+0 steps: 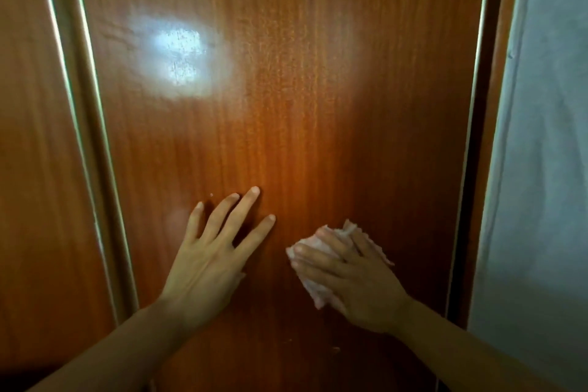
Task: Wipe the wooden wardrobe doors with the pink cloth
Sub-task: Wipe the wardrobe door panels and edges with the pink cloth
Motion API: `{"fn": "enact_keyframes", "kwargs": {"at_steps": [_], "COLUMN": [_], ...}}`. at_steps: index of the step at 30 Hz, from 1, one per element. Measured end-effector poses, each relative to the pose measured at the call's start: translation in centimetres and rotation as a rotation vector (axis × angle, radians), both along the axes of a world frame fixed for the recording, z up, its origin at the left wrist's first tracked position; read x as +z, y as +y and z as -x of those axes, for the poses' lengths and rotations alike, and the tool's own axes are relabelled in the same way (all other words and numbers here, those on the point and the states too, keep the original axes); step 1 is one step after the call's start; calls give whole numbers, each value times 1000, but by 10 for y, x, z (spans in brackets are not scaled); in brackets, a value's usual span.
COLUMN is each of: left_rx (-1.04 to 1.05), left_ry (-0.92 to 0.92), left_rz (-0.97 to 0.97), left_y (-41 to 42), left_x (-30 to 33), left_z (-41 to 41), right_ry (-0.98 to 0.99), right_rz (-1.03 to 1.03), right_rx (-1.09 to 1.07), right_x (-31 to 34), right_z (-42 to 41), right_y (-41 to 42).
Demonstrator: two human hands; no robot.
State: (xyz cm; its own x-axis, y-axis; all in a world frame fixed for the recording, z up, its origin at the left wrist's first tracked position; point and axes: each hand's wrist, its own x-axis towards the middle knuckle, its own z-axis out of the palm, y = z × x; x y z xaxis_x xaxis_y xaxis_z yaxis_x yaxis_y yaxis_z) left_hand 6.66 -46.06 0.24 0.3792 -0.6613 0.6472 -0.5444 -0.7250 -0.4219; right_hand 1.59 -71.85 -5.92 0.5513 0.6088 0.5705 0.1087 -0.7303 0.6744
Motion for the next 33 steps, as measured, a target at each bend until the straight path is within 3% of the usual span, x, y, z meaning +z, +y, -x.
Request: {"fn": "enact_keyframes", "kwargs": {"at_steps": [2, 6, 8, 10, 13, 15, 17, 20, 22, 24, 27, 29, 31, 33], "left_rx": [35, 99, 127, 162, 183, 181, 172, 183, 181, 173, 186, 199, 199, 198], "left_ry": [10, 33, 55, 77, 98, 101, 103, 97, 113, 114, 128, 143, 144, 136], "left_rz": [35, 163, 228, 252, 221, 205, 190, 213, 270, 287, 273, 258, 230, 203], "left_y": [16, 45, 58, 71, 83, 88, 91, 101, 108, 112, 116, 120, 125, 131], "left_x": [3, 11, 12, 8, 1, -1, 2, 8, 9, 7, -3, -8, -7, -5], "left_z": [-4, -11, -16, -20, -20, -22, -25, -32, -37, -38, -36, -35, -36, -38], "right_ry": [-62, -398, -467, -416, -110, -18, -102, -347, -415, -345, -41, 84, 85, -53], "right_rz": [-78, -600, -691, -557, -136, 17, -45, -451, -529, -336, 80, 261, 322, 183], "right_rx": [11, -66, -85, -58, 12, 8, -10, -14, -34, 0, 50, 39, 83, 123], "right_x": [43, 154, 163, 121, 27, 13, 44, 126, 140, 104, 17, -2, 22, 71], "right_z": [-8, -31, -41, -48, -42, -38, -42, -55, -67, -72, -69, -65, -63, -65], "right_y": [8, 47, 69, 86, 97, 90, 93, 119, 139, 149, 146, 139, 136, 140]}}
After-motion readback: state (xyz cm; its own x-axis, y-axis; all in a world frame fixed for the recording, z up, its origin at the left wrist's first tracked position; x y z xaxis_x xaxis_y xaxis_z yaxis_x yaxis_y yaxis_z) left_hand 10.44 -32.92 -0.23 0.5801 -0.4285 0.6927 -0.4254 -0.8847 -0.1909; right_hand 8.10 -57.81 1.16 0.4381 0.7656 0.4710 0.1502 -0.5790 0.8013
